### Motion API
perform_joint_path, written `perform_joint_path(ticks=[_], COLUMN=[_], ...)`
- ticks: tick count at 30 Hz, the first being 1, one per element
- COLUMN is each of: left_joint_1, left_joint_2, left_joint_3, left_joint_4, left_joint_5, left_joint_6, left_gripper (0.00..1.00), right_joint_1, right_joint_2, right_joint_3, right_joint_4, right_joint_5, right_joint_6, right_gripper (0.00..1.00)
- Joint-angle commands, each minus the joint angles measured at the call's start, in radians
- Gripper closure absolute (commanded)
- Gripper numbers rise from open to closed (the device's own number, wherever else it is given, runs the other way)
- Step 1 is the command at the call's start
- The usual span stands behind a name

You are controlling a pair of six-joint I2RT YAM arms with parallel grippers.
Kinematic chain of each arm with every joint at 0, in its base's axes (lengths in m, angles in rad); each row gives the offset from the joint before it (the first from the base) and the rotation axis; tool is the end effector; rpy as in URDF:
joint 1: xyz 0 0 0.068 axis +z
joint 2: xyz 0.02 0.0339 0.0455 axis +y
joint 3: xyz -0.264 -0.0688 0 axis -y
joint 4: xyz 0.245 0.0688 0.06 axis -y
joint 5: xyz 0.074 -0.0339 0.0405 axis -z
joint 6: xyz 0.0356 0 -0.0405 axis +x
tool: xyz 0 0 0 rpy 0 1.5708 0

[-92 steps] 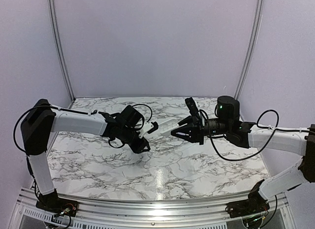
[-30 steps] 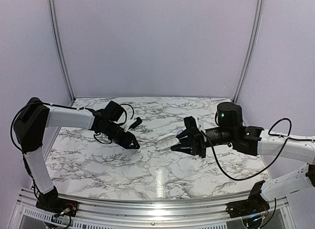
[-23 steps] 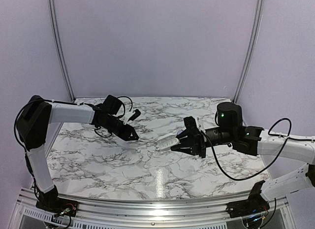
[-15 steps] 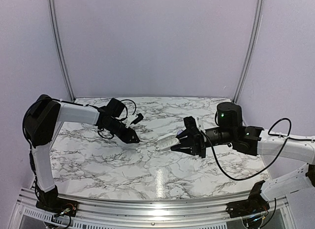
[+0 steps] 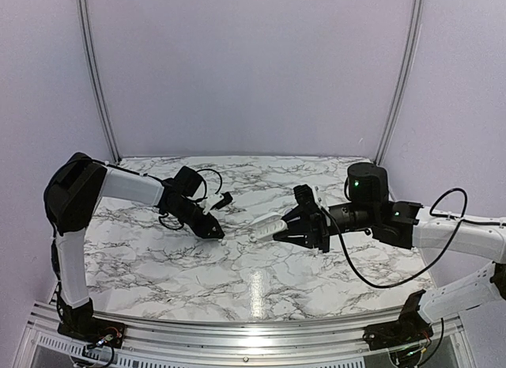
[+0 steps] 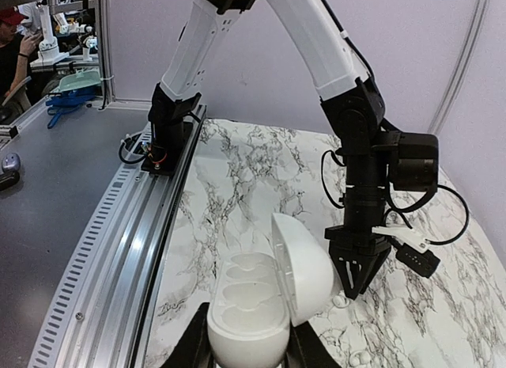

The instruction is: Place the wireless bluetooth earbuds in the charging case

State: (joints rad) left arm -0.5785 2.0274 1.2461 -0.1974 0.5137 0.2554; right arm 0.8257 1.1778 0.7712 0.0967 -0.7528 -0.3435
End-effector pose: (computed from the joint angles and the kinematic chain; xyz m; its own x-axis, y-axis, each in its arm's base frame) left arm 0.3347 -0.2395 0.1334 -0.4939 0.5853 -0.6430 0.8584 0.4459 -0.2535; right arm 0.1603 0.2097 0.2851 0.1346 -0.2165 -0.9669 -0.9904 -0.0602 -0.1244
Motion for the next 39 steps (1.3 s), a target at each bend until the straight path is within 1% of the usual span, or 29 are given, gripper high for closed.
perform_joint_path(ticks=[1,13,22,30,34,38,39], left_joint_1=[-0.009,-0.030,-0.038,-0.046,-0.046,-0.046,-0.046], left_joint_2=[-0.009,-0.046,-0.081,-0.146,-0.215,-0.271,-0.286], left_joint_3=[-0.048,-0.146,-0.185,-0.225,-0.265,-0.285,-0.294], left_joint_4=[0.016,0.056,0.069,0.088,0.156,0.188,0.220], left_joint_5=[0.030,0.076,0.120,0.123,0.102,0.084,0.084], left_joint_6=[0.013,0.014,0.024,0.001,-0.037,-0.060,-0.071], left_gripper=[0.74,0.73,0.85,1.00,1.00,1.00,1.00], right_joint_1=[-0.002,-0.005,-0.010,-0.013,-0.014,-0.016,-0.016], right_joint_2=[0.006,0.009,0.007,0.011,0.015,0.019,0.020], right_joint_3=[0.042,0.042,0.041,0.039,0.038,0.037,0.036], right_joint_4=[0.011,0.007,0.009,0.011,0.016,0.021,0.027], right_joint_5=[-0.006,-0.001,0.001,0.003,0.010,0.020,0.028], right_joint_6=[0.015,0.026,0.035,0.040,0.046,0.054,0.058], right_gripper=[1.00,1.00,1.00,1.00,1.00,1.00,1.00])
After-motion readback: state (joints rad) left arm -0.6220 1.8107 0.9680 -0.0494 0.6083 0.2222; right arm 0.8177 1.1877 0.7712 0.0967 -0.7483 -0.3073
